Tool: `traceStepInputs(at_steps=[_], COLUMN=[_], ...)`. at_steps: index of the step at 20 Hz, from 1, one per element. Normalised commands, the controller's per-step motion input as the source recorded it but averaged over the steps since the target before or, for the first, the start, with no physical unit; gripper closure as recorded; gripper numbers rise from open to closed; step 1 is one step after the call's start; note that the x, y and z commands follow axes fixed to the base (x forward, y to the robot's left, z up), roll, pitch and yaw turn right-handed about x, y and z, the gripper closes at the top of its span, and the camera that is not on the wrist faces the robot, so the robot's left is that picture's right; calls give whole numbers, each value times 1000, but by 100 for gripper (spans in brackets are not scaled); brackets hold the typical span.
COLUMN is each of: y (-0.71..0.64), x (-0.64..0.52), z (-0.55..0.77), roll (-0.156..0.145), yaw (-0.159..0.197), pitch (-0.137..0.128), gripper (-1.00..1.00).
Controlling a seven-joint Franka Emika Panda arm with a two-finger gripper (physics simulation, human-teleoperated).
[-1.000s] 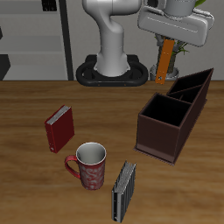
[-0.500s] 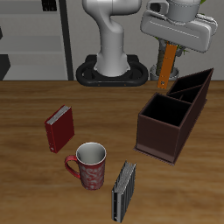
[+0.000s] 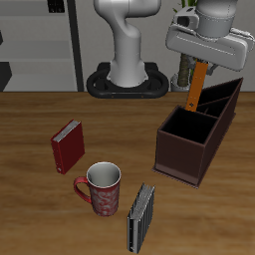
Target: Place the orange book into the left desk caddy's right compartment
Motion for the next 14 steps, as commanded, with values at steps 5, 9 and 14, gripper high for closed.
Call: traceStepInputs(at_steps=[5,9,14], y=[48,-51,-60], x=[55,46,74], z=[-125,-111,-156], roll=[4,-19,-10], yaw=[7,2,17], pitch=[13,1,8], gripper=[100,100,100])
